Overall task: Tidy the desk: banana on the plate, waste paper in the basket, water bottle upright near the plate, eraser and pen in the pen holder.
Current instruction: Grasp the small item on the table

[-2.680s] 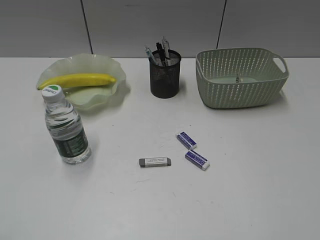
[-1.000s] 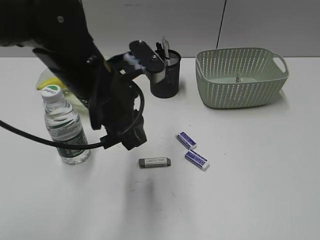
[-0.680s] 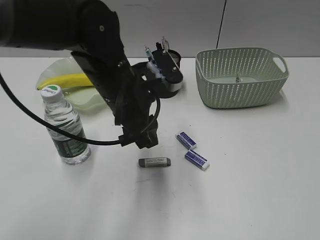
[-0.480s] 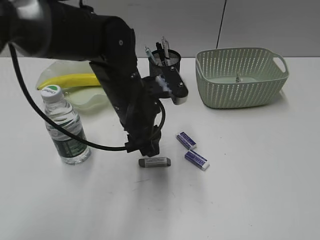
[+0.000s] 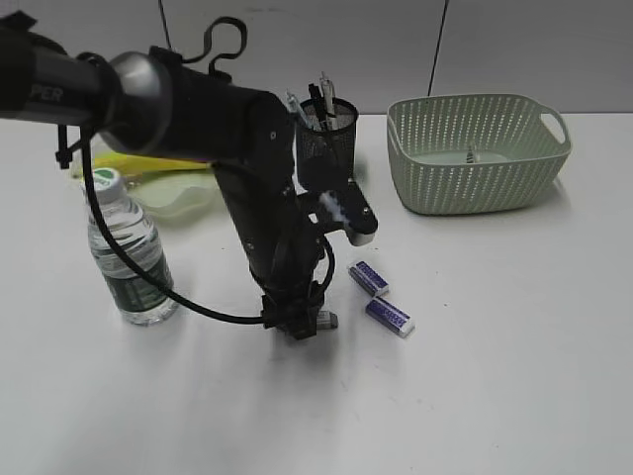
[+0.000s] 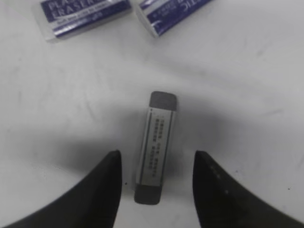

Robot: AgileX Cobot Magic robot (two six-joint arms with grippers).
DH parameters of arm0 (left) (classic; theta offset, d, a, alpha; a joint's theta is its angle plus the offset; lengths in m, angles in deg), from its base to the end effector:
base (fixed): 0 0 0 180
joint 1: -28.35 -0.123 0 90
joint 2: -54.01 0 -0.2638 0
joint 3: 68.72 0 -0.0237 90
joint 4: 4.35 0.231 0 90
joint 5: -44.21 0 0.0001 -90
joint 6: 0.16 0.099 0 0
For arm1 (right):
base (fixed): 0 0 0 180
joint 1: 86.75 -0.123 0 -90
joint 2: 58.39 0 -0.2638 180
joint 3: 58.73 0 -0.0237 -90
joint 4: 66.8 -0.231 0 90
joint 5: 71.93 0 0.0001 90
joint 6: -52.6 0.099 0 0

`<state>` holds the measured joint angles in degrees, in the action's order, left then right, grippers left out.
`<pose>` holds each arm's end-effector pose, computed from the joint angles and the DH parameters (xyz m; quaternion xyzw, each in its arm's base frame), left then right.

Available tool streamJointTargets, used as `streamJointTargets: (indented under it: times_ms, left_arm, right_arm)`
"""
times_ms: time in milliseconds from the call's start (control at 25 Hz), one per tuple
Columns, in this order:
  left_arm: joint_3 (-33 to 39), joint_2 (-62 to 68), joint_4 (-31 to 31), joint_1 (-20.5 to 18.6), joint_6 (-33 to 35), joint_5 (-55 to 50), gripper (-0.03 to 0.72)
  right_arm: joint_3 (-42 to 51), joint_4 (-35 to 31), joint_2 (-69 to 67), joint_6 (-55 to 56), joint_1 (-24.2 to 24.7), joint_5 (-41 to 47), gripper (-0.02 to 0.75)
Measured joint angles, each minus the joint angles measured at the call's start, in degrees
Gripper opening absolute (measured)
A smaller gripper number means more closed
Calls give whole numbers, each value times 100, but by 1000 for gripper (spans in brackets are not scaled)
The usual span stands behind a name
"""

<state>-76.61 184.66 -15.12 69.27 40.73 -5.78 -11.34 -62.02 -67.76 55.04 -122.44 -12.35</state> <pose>0.2870 -0.2675 0.1210 0.6085 0.7874 -0.0756 0.0629 0.0110 -0.0009 0.2686 -0.2419 0.8137 0.1327 0.5117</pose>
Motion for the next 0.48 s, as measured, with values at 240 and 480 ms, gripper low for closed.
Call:
streamJointTargets:
  times_ms: [240,480]
  left_arm:
    - [0,172,20,49,5,327,362]
    - [-60,326,93,60,18,354,316]
  right_arm:
    - [0,0,0,-3,0,0,318]
    - [0,0,0,-3,0,0,318]
